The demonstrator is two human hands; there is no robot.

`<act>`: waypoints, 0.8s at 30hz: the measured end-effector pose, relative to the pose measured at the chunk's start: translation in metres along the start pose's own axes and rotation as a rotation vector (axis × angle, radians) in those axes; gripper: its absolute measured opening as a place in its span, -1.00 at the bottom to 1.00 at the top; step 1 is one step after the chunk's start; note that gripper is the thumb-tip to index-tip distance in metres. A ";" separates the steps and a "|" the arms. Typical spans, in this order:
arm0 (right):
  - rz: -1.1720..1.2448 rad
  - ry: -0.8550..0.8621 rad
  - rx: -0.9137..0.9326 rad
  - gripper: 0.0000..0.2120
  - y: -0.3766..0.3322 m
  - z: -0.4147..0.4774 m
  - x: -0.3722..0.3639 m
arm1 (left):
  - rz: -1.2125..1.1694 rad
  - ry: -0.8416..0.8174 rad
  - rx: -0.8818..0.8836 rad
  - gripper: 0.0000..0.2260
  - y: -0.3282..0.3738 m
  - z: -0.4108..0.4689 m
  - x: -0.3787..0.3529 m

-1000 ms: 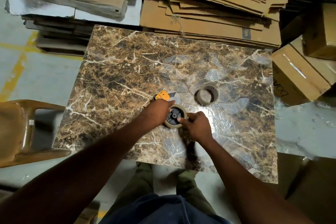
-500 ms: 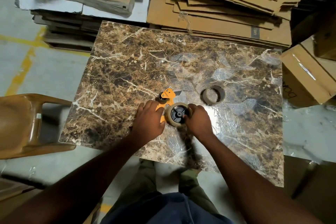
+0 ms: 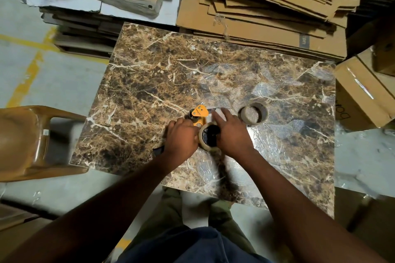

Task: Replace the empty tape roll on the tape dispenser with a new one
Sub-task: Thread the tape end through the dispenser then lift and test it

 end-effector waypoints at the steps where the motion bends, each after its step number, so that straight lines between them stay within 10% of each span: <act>1: -0.020 -0.004 0.088 -0.17 -0.006 0.004 0.004 | -0.007 0.007 0.000 -0.79 -0.001 0.000 0.000; 24: -0.128 -0.162 0.199 -0.17 -0.018 0.021 0.000 | -0.269 0.082 0.458 -0.87 -0.022 0.037 0.018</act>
Point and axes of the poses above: each hand's wrist, its own z-axis towards the middle knuckle, its own x-axis out of the back of the hand, y = z × x, the point moved 3 cm from there along z, towards the middle knuckle, and after that the axes turned 14 degrees about y, right-handed, at the moved point
